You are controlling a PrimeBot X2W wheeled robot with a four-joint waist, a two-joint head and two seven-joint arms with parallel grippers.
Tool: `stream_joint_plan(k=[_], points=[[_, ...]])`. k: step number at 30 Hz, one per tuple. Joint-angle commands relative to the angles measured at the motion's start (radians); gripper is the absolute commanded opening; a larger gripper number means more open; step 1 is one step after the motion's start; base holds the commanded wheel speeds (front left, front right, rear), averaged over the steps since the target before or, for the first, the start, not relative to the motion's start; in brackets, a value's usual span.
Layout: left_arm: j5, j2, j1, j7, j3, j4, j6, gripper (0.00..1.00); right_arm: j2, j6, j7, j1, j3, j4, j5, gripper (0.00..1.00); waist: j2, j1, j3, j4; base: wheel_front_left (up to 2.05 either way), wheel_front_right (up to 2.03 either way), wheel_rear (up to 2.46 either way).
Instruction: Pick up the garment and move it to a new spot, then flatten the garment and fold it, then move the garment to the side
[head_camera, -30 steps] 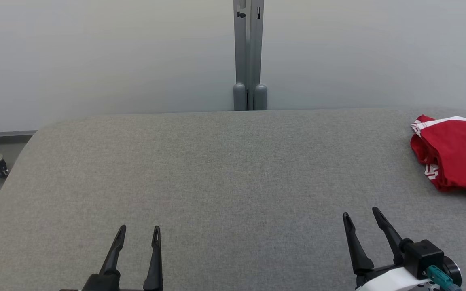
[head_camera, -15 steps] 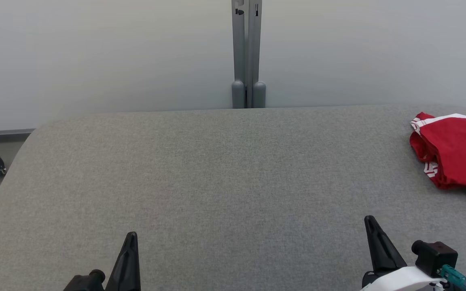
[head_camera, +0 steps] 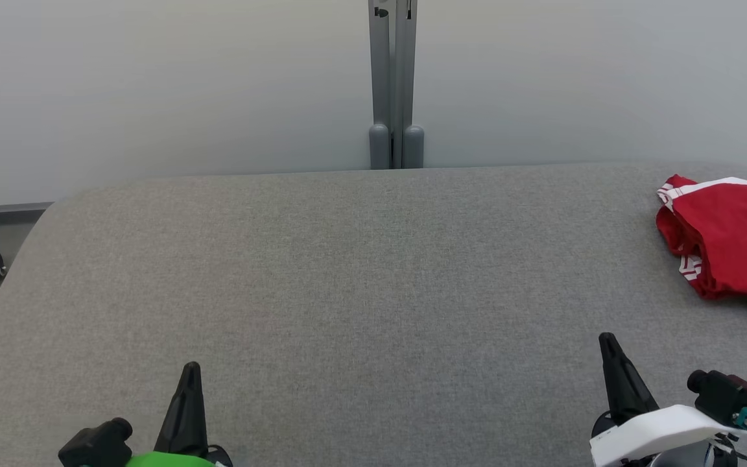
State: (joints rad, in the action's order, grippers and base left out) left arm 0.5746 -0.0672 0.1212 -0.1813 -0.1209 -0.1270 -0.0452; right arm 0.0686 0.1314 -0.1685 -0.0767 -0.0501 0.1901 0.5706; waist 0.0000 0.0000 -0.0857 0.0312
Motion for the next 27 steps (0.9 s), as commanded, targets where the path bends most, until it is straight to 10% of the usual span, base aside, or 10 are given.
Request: stream_joint_plan(k=[1,27], points=[[0.045,-0.009,-0.038,0.007,0.01,0.008,-0.009,0.0,0.005,0.0,0.008,0.032,0.007,-0.01,0.044,0.0,0.0,0.0,0.001,0.0,0.0,0.0,0.0],[0.414,-0.02,-0.108,0.088,0.064,-0.033,-0.037,0.0,0.006,0.0,0.094,0.088,0.05,0.011,0.404,0.0,0.0,0.0,0.024,-0.008,0.0,0.0,0.0]])
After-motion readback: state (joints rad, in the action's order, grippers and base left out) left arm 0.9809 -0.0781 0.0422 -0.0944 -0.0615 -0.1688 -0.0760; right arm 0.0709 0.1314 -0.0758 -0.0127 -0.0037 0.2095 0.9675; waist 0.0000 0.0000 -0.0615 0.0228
